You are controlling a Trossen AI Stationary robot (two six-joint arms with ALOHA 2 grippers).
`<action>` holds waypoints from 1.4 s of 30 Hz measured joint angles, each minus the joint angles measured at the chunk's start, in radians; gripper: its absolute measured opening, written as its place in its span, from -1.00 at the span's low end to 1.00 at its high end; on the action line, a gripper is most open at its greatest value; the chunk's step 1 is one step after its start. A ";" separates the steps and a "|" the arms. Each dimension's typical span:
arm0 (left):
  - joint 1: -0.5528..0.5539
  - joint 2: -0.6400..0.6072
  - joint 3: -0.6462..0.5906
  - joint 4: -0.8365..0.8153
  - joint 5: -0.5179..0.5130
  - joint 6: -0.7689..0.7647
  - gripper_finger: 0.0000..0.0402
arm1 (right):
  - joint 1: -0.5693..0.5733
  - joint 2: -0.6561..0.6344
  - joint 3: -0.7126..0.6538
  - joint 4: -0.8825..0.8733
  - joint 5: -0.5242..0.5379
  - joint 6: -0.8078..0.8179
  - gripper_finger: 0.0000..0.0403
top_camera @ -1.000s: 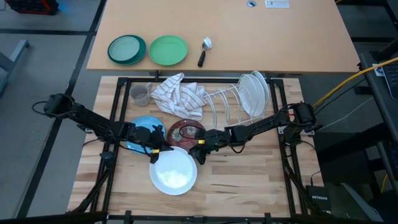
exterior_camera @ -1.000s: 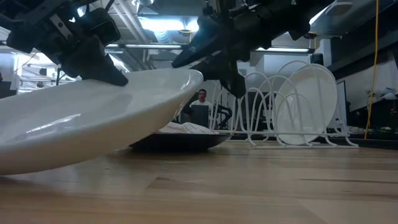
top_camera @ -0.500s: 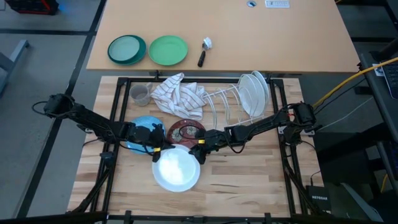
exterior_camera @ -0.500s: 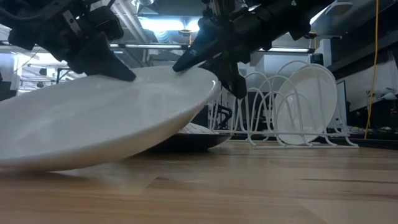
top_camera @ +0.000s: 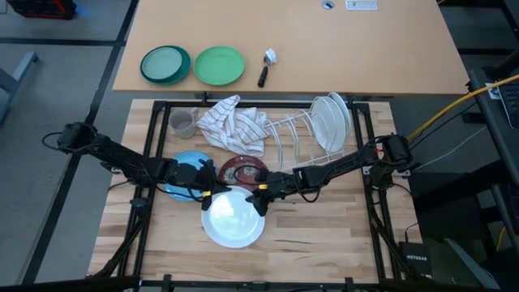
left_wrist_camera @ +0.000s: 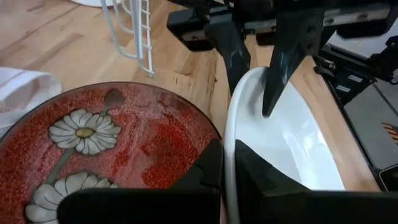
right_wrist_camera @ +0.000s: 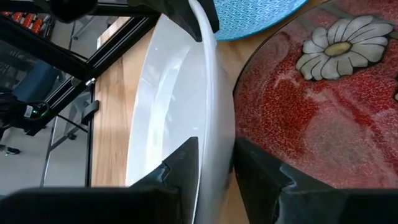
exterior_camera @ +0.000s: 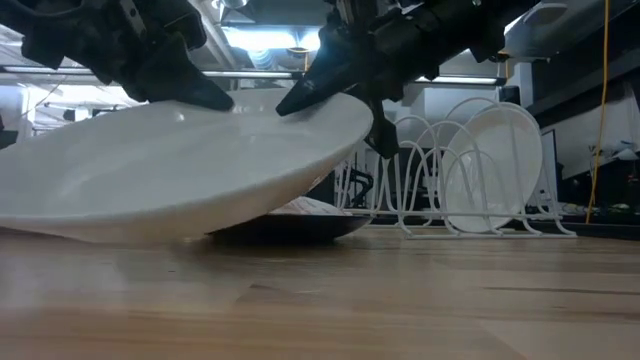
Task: Sort dishes
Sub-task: Put the white plate into the white dish rack
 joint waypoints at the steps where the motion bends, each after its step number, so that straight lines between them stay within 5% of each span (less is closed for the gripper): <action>1: 0.000 0.000 0.001 0.000 -0.002 0.000 -0.97 | 0.000 0.001 0.000 0.000 -0.003 0.000 -0.50; 9: 0.001 0.002 0.004 -0.010 -0.025 -0.046 -0.97 | -0.004 0.012 0.000 -0.017 0.031 0.007 -0.80; 21: -0.001 -0.004 0.014 -0.015 -0.002 -0.214 -0.70 | 0.000 0.013 -0.002 0.021 0.001 -0.008 -0.84; 30: 0.017 -0.004 0.011 -0.032 -0.009 -0.101 -0.44 | -0.001 0.013 -0.002 0.017 -0.003 -0.005 -0.84; 42: 0.080 -0.063 0.008 -0.045 0.012 0.021 -0.42 | -0.005 0.012 0.000 0.025 0.015 -0.006 -0.84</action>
